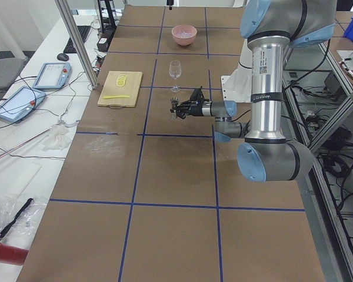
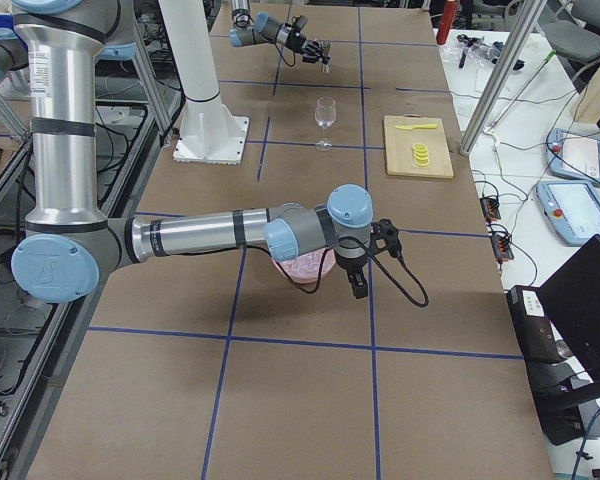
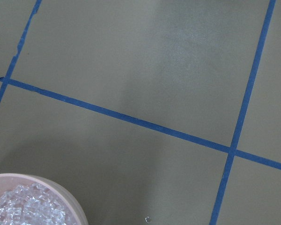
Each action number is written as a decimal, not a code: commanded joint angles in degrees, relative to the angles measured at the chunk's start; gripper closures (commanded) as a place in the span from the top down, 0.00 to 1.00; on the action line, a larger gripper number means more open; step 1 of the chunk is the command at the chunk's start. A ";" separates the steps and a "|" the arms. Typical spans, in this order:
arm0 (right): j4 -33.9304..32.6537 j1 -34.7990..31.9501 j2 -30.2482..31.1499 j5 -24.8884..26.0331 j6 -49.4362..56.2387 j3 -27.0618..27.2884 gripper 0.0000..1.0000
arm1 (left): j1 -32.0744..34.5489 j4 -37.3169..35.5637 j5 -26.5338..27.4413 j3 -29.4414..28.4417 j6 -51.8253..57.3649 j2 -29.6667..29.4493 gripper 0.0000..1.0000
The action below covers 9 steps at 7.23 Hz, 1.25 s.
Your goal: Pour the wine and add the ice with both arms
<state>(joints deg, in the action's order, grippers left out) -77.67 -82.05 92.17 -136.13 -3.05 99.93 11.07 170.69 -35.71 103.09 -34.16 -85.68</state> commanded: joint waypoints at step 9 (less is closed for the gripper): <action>0.06 -0.04 0.73 0.08 0.06 -0.09 1.00 | 2.12 -37.48 -5.42 3.08 13.07 -25.66 0.00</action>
<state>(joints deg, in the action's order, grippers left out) -77.61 -82.09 92.85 -136.06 -2.99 99.84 13.43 141.34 -40.80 105.61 -21.54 -108.55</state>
